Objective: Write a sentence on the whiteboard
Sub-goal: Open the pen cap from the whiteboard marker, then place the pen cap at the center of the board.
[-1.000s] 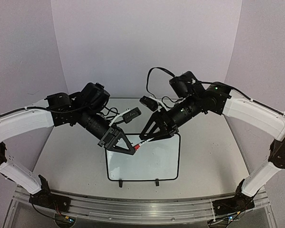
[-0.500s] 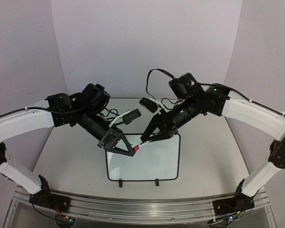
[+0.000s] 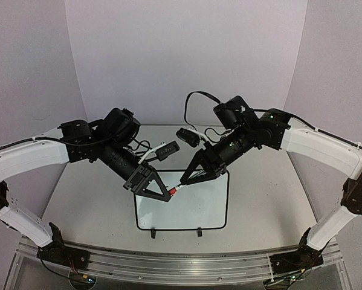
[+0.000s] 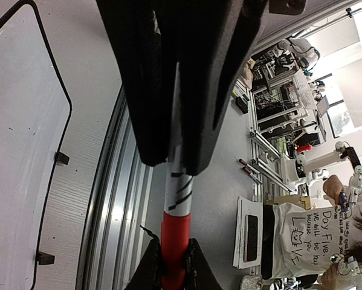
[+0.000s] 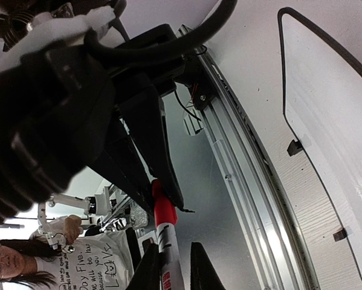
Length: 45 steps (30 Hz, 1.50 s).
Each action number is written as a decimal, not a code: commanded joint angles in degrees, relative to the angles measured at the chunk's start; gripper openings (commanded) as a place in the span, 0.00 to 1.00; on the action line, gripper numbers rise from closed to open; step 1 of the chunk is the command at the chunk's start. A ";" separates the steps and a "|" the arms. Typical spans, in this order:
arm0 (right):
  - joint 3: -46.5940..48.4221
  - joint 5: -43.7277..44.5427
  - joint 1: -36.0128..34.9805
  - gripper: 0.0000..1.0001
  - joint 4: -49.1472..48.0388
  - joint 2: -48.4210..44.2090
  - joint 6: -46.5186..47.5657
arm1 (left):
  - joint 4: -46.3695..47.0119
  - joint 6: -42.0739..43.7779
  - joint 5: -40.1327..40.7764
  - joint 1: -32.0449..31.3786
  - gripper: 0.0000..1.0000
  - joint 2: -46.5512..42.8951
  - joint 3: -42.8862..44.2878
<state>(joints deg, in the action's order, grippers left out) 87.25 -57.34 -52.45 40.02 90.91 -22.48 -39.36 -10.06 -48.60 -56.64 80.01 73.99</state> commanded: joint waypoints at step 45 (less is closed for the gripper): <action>-27.48 26.11 24.04 0.00 -22.68 -33.27 -5.07 | 12.04 -11.37 36.32 33.54 0.00 2.90 -16.54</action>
<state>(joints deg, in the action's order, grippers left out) 61.68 -34.91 -28.05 21.92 58.04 -26.09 -33.43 -19.29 -14.90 -23.24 79.57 57.34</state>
